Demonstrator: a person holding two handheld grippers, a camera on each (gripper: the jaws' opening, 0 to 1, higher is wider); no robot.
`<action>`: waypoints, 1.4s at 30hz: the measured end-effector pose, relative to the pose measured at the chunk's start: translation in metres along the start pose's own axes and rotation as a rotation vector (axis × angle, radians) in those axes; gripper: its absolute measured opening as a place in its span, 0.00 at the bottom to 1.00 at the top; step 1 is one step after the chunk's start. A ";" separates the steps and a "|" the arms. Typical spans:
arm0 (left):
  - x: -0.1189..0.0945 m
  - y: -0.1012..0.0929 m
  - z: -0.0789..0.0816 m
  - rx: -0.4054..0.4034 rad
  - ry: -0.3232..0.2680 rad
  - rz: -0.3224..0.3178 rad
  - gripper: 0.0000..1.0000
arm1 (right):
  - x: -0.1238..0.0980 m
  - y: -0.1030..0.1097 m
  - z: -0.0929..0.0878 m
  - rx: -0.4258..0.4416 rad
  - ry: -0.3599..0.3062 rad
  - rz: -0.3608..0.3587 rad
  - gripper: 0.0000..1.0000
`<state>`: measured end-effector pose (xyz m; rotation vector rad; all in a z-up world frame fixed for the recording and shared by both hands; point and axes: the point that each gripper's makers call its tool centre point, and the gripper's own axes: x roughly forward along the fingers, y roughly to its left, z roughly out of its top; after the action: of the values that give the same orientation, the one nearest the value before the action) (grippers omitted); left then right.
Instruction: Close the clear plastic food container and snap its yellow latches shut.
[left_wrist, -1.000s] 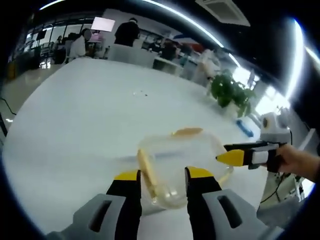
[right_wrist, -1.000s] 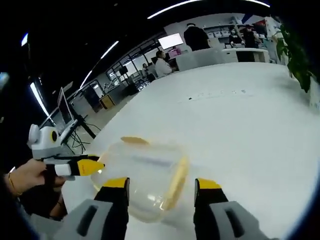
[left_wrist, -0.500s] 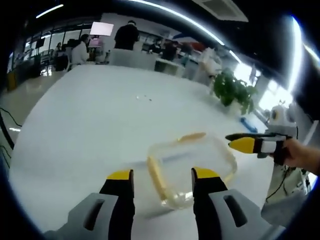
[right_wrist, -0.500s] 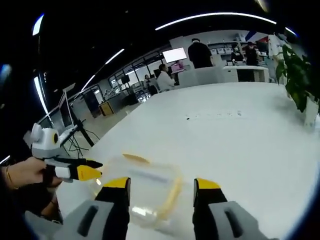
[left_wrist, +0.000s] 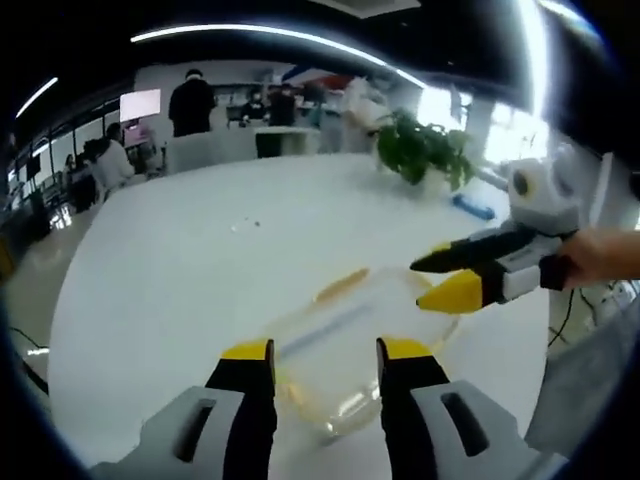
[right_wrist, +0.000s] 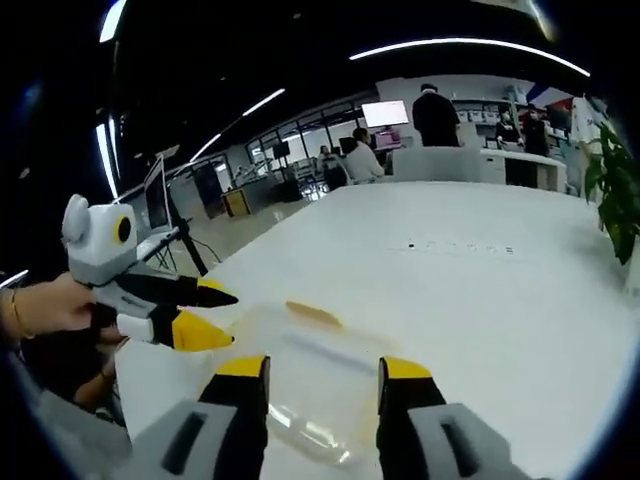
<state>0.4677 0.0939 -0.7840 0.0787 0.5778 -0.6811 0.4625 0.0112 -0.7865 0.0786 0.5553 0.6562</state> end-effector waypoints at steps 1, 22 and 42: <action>0.001 -0.003 0.001 0.019 -0.001 -0.010 0.38 | 0.002 0.002 0.001 -0.015 -0.002 0.005 0.38; 0.013 -0.031 -0.008 0.192 0.040 -0.098 0.38 | 0.040 0.021 0.005 -0.093 0.039 0.096 0.32; 0.001 -0.044 -0.019 0.426 0.063 -0.141 0.52 | 0.060 0.018 0.012 -0.206 0.169 0.239 0.42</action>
<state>0.4323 0.0635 -0.7956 0.4614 0.4942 -0.9336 0.4978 0.0627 -0.7997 -0.1063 0.6432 0.9553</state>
